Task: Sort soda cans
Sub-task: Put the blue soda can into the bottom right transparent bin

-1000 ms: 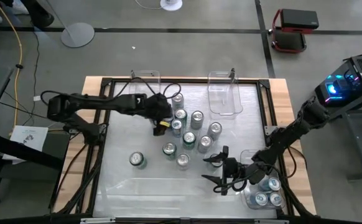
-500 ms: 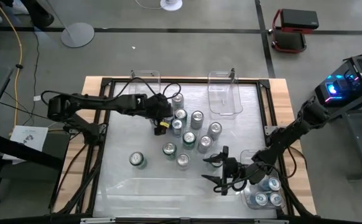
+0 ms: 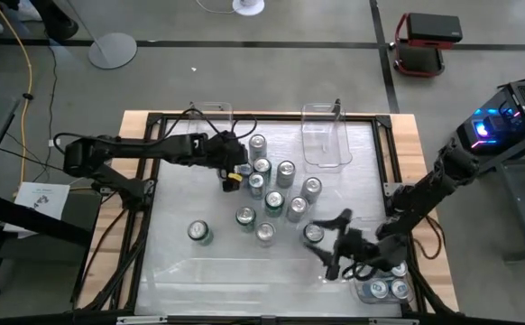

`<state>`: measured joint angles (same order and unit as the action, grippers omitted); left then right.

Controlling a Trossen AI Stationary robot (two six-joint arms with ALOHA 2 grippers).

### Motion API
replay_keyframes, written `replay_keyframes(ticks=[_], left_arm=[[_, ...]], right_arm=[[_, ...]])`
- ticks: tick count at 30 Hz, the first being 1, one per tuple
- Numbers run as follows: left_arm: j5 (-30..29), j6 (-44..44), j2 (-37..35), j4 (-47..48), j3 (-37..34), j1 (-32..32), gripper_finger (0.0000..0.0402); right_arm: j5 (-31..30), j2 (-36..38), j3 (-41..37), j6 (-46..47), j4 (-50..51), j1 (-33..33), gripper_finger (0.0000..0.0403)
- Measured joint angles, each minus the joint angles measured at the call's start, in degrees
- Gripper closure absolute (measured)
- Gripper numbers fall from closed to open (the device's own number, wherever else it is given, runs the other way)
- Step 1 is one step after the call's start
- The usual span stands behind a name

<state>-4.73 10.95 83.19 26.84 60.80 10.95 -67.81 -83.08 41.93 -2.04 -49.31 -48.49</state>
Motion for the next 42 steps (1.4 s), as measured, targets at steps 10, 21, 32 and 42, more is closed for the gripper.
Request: replay_keyframes(ticks=[10, 21, 32, 42], left_arm=[[0.77, -1.9, 1.54, -5.12, -5.55, 1.13, 0.0085], [1.86, -3.35, 1.28, -8.54, -8.4, 0.88, 0.0085], [3.5, -2.85, 1.86, -10.83, -8.46, 0.95, 0.0103], [1.38, -2.13, 1.16, -9.11, -7.76, 0.61, 0.0181]], right_arm=[[-4.43, 0.28, 0.0, -0.85, 0.37, -3.06, 0.0121], [-4.41, 0.28, 0.0, 7.18, 6.65, -3.04, 0.0121], [-4.41, 0.28, 0.0, 7.62, 6.65, -3.04, 0.0121], [-4.41, 0.28, 0.0, 8.06, 6.65, -3.04, 0.0121]])
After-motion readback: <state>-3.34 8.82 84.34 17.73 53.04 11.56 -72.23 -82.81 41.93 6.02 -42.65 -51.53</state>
